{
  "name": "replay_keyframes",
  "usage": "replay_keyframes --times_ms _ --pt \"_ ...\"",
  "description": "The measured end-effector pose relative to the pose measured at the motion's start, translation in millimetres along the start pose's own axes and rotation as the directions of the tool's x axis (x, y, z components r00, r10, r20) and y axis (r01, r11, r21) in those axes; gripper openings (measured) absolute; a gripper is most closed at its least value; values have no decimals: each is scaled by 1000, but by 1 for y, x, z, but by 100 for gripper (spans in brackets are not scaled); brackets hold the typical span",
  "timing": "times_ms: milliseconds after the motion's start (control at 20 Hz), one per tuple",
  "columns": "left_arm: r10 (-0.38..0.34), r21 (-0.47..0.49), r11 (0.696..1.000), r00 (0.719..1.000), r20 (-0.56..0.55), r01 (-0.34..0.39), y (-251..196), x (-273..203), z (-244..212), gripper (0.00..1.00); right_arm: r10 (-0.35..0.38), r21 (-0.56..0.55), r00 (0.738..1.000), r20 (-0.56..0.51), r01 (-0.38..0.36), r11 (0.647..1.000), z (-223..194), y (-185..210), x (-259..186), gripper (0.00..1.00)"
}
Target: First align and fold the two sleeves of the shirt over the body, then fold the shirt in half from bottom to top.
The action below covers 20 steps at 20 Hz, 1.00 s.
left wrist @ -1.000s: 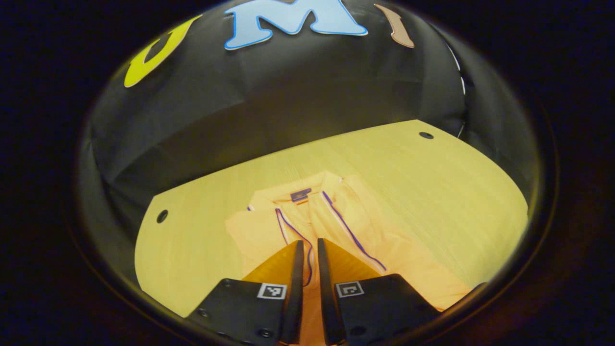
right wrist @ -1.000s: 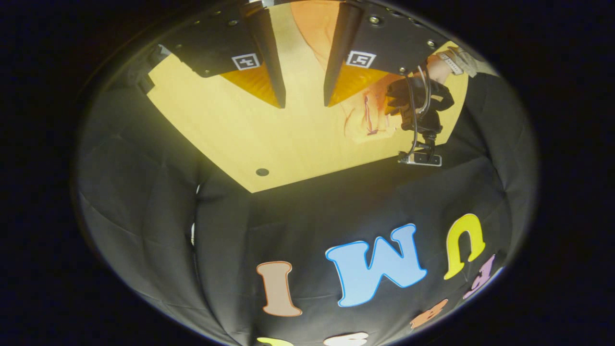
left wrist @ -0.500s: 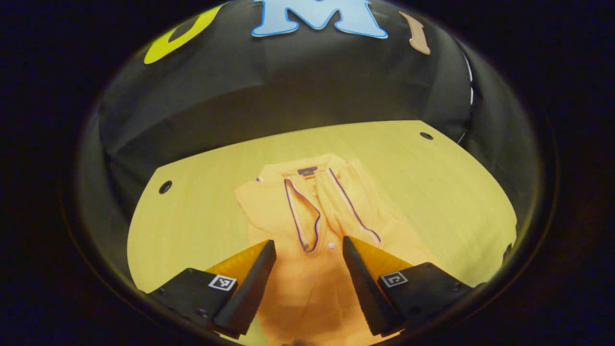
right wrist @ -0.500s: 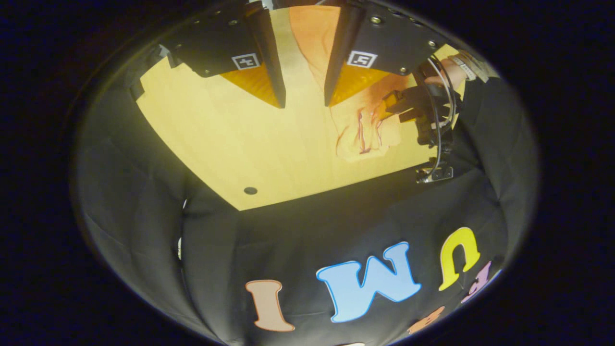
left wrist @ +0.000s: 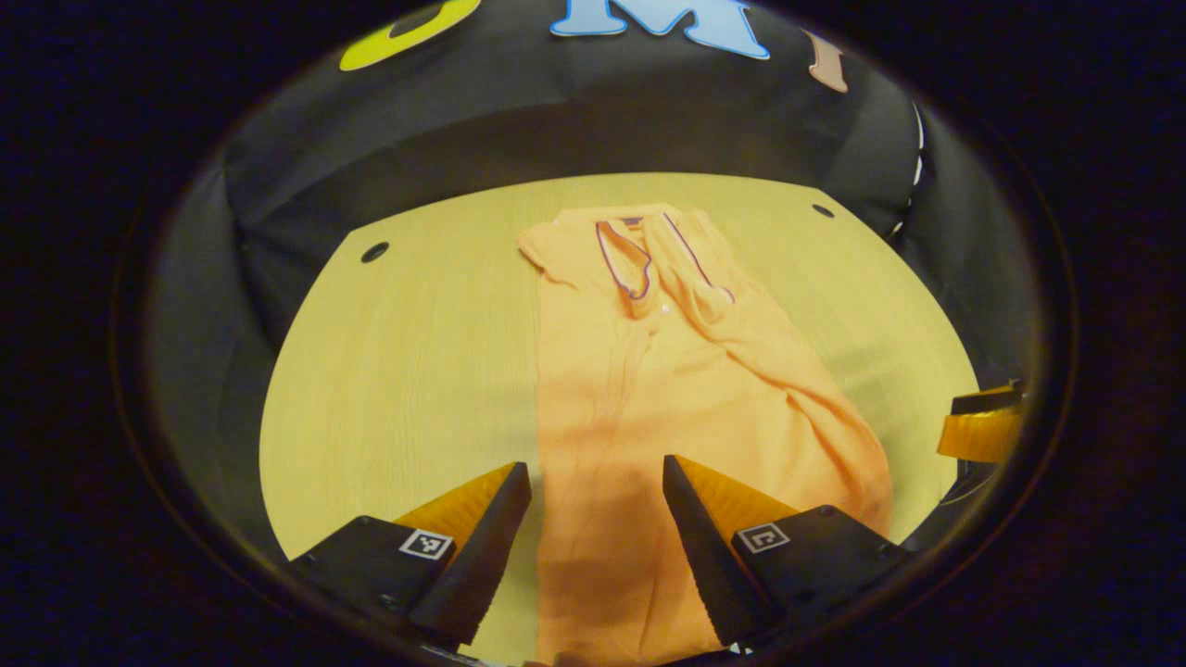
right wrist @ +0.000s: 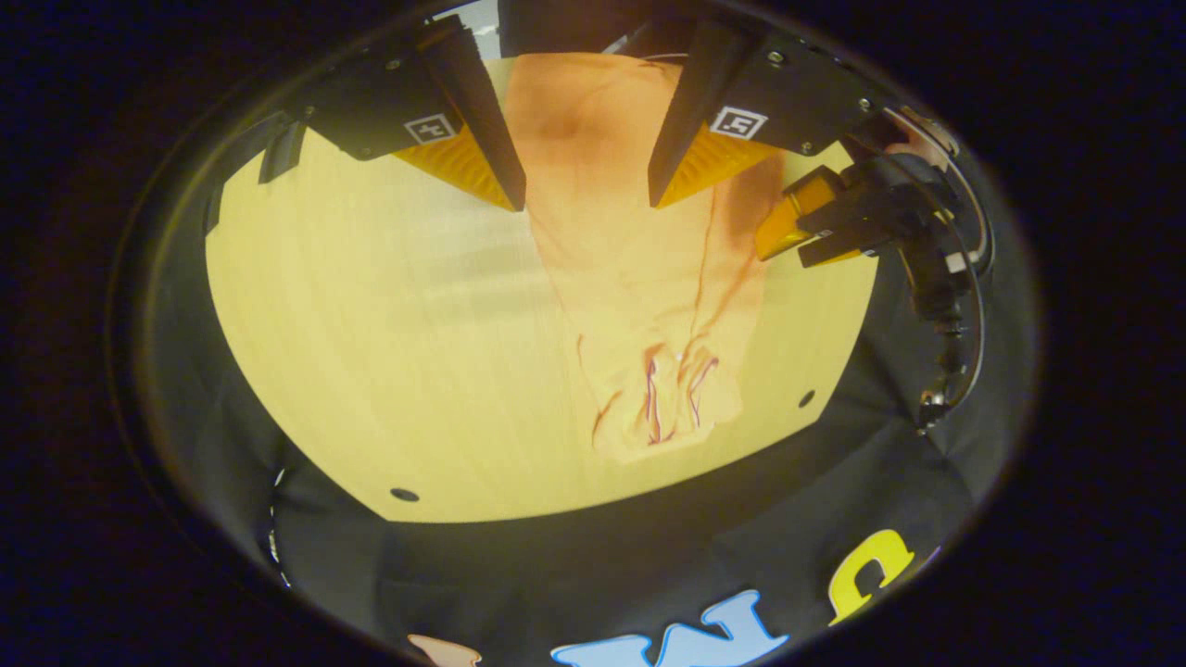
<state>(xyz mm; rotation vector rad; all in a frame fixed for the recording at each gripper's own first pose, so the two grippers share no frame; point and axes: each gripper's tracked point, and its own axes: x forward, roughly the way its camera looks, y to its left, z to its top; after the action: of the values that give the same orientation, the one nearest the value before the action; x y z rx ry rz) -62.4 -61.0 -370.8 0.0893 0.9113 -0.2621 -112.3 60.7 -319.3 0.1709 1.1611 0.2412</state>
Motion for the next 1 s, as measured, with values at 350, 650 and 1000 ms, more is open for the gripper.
replay_keyframes --times_ms 350,650,1000 --pt "23 14 1000 987 -159 -21 -3 -30 -94 95 -89 -92 967 -239 69 993 -74 -14 33 84" --pt "29 -4 999 965 -260 -31 1 -30 -134 96 -155 -197 937 -314 96 976 -111 -13 50 89" --pt "17 -92 995 950 -312 -48 1 -26 -133 96 -255 -306 907 -334 152 940 -118 -16 58 97"
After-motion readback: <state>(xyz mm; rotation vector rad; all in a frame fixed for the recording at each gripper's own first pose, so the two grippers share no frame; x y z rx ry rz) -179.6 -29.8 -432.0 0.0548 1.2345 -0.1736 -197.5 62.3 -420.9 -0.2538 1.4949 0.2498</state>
